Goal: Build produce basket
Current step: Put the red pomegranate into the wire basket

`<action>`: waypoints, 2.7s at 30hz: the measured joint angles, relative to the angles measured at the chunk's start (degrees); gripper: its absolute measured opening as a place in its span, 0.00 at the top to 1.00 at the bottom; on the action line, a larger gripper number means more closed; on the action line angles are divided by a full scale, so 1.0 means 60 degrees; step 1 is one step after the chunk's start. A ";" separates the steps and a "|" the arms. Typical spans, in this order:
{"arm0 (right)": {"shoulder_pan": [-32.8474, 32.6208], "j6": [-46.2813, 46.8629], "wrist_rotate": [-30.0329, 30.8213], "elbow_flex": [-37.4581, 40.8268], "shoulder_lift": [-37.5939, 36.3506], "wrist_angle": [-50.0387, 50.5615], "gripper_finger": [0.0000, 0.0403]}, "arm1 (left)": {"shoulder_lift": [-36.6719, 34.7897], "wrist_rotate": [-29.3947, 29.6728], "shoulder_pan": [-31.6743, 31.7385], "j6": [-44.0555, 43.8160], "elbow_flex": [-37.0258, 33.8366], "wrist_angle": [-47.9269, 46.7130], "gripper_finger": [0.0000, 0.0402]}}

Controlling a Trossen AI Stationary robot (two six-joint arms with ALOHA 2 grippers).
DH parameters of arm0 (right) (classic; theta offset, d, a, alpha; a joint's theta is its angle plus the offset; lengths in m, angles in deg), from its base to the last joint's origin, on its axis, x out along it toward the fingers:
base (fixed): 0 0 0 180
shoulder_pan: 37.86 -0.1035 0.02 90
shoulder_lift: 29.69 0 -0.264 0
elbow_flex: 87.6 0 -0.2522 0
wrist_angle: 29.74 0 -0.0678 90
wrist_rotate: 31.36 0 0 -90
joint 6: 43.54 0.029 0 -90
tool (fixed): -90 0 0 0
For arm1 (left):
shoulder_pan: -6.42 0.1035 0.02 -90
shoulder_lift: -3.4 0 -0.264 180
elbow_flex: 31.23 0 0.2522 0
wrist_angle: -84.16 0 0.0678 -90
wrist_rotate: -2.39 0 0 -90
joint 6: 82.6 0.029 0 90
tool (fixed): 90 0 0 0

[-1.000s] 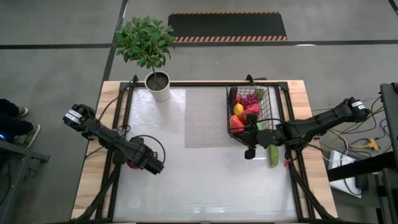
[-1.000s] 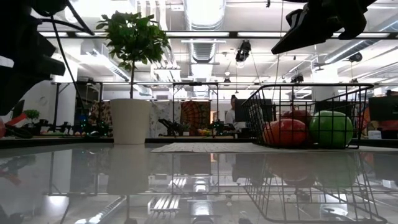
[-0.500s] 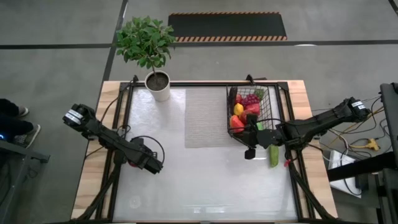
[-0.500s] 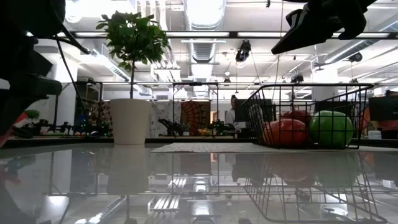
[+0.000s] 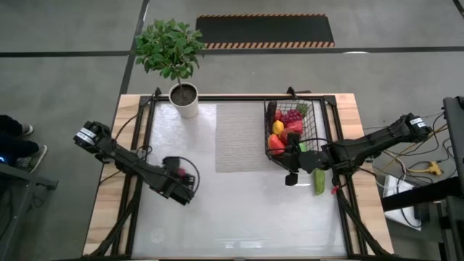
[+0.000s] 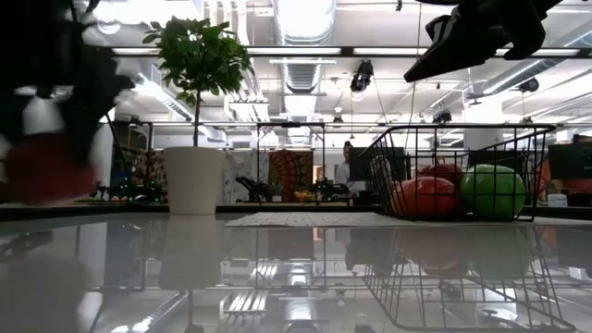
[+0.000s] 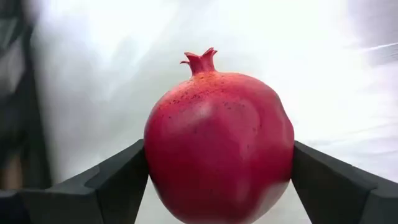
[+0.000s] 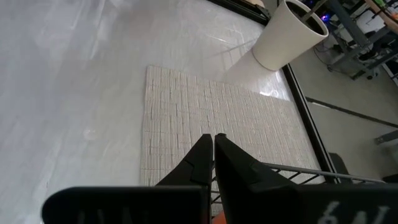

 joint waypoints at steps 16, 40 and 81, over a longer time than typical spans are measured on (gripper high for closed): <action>0.0015 -0.0251 -0.1607 0.1256 0.0007 -0.3726 0.98 | -0.0022 0.5707 0.0074 1.2238 0.1272 0.6631 0.19; 0.0015 0.0619 -0.2983 0.2452 0.0080 -0.8907 0.50 | 0.0002 0.3600 0.0697 2.1199 -0.2004 1.7713 0.19; -0.0711 0.1570 -0.2142 -0.0896 0.0336 -0.3173 0.10 | 0.3085 0.0196 0.2519 2.2128 -0.1776 2.3160 0.19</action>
